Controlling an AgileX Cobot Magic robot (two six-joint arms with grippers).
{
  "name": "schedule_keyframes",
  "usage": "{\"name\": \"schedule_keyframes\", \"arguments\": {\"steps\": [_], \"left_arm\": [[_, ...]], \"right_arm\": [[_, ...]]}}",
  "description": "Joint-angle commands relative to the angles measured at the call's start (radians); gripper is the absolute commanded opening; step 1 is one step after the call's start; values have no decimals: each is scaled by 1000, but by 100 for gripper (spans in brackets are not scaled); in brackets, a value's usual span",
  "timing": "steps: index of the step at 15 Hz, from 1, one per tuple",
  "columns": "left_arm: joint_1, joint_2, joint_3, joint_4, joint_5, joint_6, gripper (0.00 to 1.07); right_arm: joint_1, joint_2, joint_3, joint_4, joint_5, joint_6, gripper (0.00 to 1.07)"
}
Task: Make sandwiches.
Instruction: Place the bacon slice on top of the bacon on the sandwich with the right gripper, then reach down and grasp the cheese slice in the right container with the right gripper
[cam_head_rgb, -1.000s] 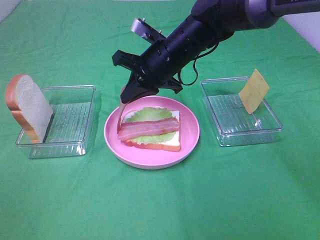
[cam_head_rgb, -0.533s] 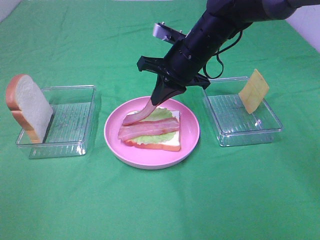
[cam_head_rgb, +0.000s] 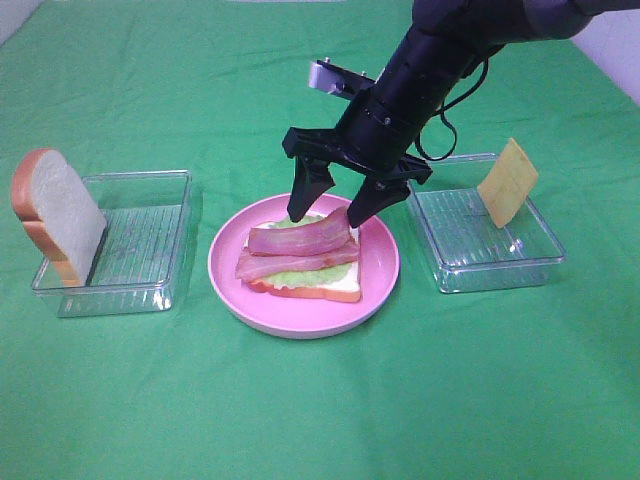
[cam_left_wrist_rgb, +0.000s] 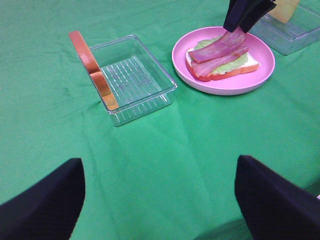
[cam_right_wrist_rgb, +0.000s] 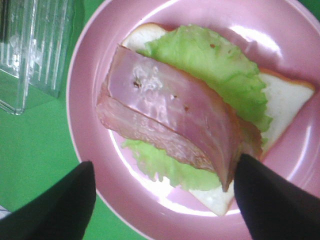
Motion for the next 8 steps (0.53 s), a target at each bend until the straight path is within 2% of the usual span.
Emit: {"name": "schedule_keyframes", "arguments": {"steps": [1,5,7,8], "left_arm": [[-6,-20,2,-4,-12,2,78],[-6,-20,2,-5,-12,2,78],[-6,-20,2,-5,-12,2,78],[-6,-20,2,-5,-12,2,78]], "right_arm": [[-1,-26,-15,-66,46,4,78],[-31,-110,-33,-164,59,28,78],[-76,-150,-33,-170,61,34,78],[-134,-192,-33,-192,79,34,78]]}}
